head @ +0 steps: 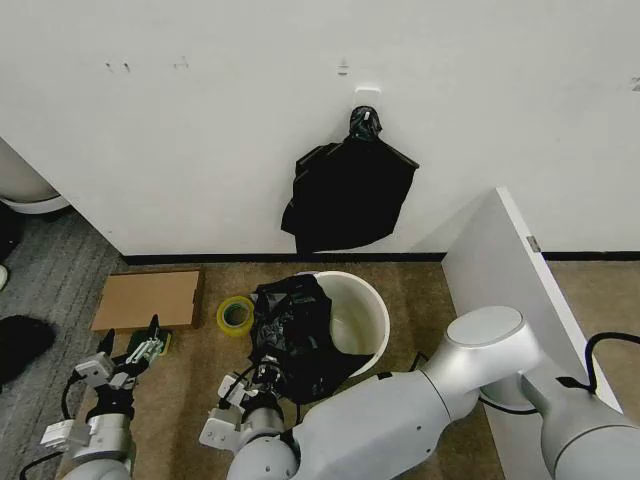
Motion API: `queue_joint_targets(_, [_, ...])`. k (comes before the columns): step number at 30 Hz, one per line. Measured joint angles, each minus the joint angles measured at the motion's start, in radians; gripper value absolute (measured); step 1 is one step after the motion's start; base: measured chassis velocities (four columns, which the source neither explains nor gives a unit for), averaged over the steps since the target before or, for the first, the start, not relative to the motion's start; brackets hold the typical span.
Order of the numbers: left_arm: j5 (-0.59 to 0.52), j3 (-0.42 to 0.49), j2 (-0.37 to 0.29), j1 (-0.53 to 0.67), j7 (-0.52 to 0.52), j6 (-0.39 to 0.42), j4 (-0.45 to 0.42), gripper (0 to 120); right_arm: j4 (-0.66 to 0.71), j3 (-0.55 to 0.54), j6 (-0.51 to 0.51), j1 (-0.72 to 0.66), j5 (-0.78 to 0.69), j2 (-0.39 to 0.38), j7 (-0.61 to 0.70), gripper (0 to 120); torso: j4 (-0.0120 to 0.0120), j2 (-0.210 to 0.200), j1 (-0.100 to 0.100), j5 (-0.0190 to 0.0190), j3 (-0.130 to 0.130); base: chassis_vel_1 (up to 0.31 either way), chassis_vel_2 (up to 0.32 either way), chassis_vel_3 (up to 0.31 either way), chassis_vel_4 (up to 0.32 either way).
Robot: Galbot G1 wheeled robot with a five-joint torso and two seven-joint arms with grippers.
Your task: Place the garbage bag over the trash bin.
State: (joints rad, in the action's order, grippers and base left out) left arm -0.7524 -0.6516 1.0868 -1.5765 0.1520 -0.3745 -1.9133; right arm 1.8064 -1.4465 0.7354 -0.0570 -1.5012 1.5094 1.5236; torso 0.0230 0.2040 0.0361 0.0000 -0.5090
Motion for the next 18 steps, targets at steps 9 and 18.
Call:
queue_joint_targets(9, [0.002,0.003,0.0,-0.007,0.0,-0.005,-0.004,100,-0.009,0.034,0.0,0.004,-0.005,-0.003,0.0,0,-0.0001,0.0,0.0,0.0,0.0,0.0,0.0,0.0,0.0])
queue_joint_targets(18, [0.026,0.074,-0.005,-0.046,0.013,0.006,-0.064,100,0.068,0.118,-0.004,0.026,0.017,-0.064,-0.001,0,0.0,0.0,0.0,0.0001,0.0,0.0,0.0,0.0,0.0])
